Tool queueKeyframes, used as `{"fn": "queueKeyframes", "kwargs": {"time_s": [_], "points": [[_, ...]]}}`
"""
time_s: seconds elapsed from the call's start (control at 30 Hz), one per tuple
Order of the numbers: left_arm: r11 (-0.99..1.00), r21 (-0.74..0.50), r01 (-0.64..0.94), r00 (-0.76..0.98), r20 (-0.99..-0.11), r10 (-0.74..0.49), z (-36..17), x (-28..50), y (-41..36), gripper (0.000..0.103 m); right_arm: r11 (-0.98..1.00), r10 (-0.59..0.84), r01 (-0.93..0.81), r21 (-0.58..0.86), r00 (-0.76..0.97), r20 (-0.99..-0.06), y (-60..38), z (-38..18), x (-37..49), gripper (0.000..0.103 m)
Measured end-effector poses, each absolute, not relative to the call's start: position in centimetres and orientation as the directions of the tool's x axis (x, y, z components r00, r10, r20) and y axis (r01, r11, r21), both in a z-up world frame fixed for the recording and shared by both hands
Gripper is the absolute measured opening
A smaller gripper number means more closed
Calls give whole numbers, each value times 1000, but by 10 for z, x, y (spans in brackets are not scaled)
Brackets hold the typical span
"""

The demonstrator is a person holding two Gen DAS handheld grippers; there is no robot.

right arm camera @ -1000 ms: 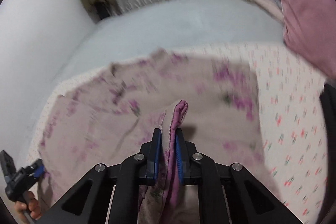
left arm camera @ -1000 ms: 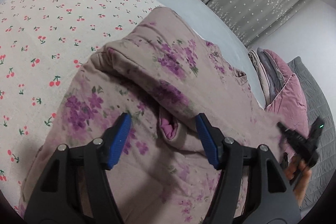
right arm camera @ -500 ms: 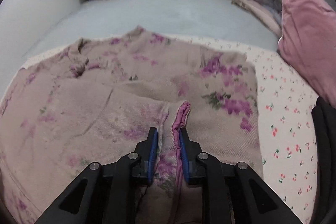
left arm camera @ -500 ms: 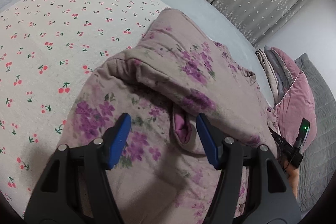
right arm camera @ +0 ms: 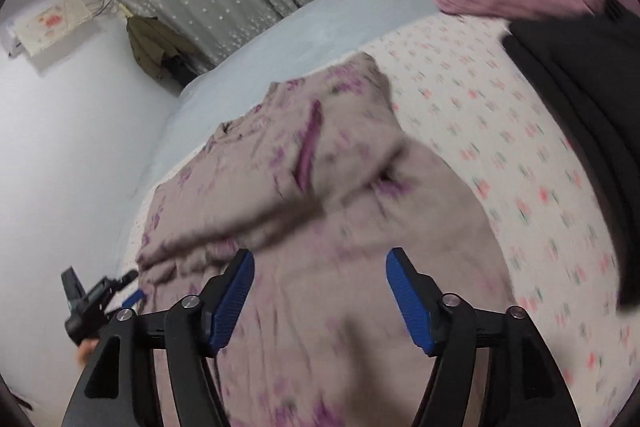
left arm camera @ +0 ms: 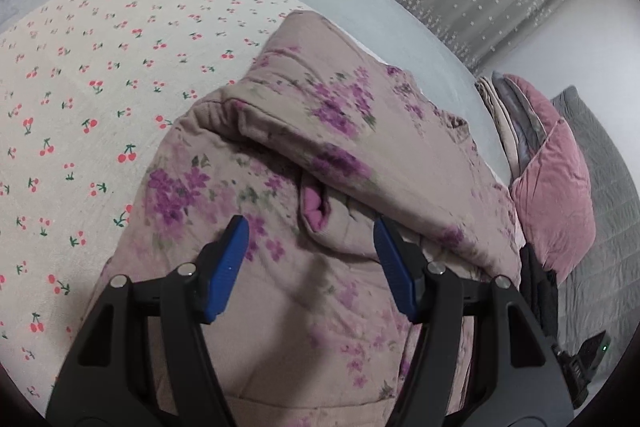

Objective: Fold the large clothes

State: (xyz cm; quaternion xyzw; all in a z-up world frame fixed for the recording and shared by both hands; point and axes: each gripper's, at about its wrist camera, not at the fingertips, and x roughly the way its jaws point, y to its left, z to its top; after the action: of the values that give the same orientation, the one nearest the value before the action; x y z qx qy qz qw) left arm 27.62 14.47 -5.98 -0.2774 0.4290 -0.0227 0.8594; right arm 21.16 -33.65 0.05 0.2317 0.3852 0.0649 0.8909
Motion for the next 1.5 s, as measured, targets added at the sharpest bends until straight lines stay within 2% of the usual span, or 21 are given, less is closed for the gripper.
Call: {"fn": "queueKeyframes", "kwargs": {"time_s": [0.1, 0.2, 0.37, 0.6, 0.83, 0.97, 1.07, 1.17, 1.23, 1.33, 1.43, 1.5], "points": [[872, -447, -200, 634, -738, -233, -54, 263, 140, 67, 879, 210, 173, 444, 695, -688, -360, -21, 175, 72], [873, -435, -220, 624, -751, -216, -57, 230, 146, 67, 864, 189, 224, 452, 687, -701, -376, -39, 148, 71], [867, -437, -237, 591, -774, -229, -60, 161, 171, 67, 869, 188, 204, 450, 707, -682, -380, -50, 95, 72], [854, -424, -303, 590, -787, -181, -59, 63, 246, 67, 859, 149, 240, 452, 728, -670, -409, -43, 28, 71], [901, -360, -243, 551, -816, -178, -76, 21, 243, 67, 881, 209, 166, 443, 704, -679, -408, -49, 1, 71], [865, -432, -256, 564, -793, -230, -95, 13, 244, 67, 863, 238, 176, 473, 686, -688, -413, -63, -12, 71], [842, -477, -253, 562, -781, -273, -103, 10, 242, 64, 792, 318, 169, 587, 707, -632, -430, -74, -26, 71], [856, -471, -215, 565, -774, -284, -103, 7, 236, 62, 803, 266, 214, 555, 705, -657, -440, -77, -36, 71], [862, -473, -183, 554, -774, -307, -105, 8, 232, 62, 791, 298, 195, 579, 704, -644, -444, -79, -40, 71], [851, -505, -147, 530, -766, -363, -110, 17, 224, 54, 781, 364, 141, 609, 689, -627, -442, -82, -29, 71], [871, -474, -127, 510, -785, -353, -111, 26, 216, 47, 742, 458, 98, 663, 648, -608, -436, -89, -9, 67], [870, -484, -96, 505, -777, -376, -110, 30, 213, 47, 708, 516, 67, 703, 630, -580, -428, -90, 4, 67]]}}
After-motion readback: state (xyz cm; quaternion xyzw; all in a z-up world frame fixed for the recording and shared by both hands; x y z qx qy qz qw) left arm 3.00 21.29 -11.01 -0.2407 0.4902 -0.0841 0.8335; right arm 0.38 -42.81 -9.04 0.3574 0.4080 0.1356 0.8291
